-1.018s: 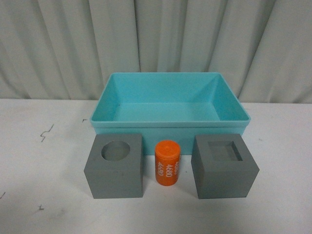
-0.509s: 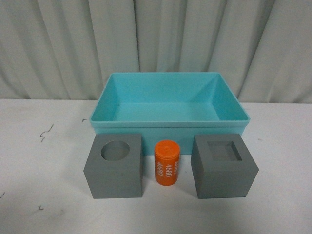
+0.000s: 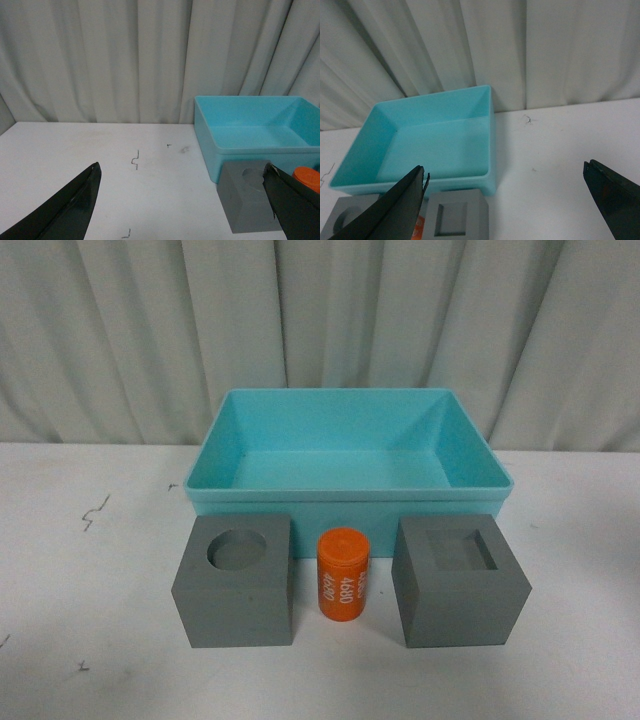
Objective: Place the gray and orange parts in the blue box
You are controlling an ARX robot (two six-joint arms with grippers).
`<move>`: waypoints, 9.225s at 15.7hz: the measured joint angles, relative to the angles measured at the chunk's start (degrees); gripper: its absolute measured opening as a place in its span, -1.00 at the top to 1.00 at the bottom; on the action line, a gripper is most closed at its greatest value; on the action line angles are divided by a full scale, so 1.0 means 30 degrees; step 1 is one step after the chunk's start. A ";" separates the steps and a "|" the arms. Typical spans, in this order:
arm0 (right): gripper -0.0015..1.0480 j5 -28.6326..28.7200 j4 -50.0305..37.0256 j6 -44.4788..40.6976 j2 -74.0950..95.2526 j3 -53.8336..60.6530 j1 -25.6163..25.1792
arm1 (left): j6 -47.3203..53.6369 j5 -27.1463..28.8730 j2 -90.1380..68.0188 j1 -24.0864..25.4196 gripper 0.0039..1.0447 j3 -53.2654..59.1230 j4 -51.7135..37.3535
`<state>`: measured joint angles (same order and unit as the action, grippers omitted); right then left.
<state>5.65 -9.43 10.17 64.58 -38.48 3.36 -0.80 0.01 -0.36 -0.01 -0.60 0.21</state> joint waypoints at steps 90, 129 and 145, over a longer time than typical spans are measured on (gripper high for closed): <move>0.96 -0.3213 -1.1067 -0.3271 -0.1829 0.7257 0.0146 | 0.0000 0.0000 -0.0007 0.0000 -0.88 0.0000 0.0000; 0.13 -0.1894 0.3213 -0.3286 -2.1449 1.2633 -0.1224 | 0.0000 0.0000 -0.0007 0.0000 -0.88 0.0000 0.0000; -0.87 -0.1894 0.3206 -0.3286 -2.1449 1.2633 -0.1217 | -0.1435 0.0408 -2.8633 -0.3701 -0.88 -1.4761 -0.3898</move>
<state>-0.03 0.19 0.32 0.23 -0.58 -0.30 -5.10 1.23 -86.26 -11.11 -44.88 -11.49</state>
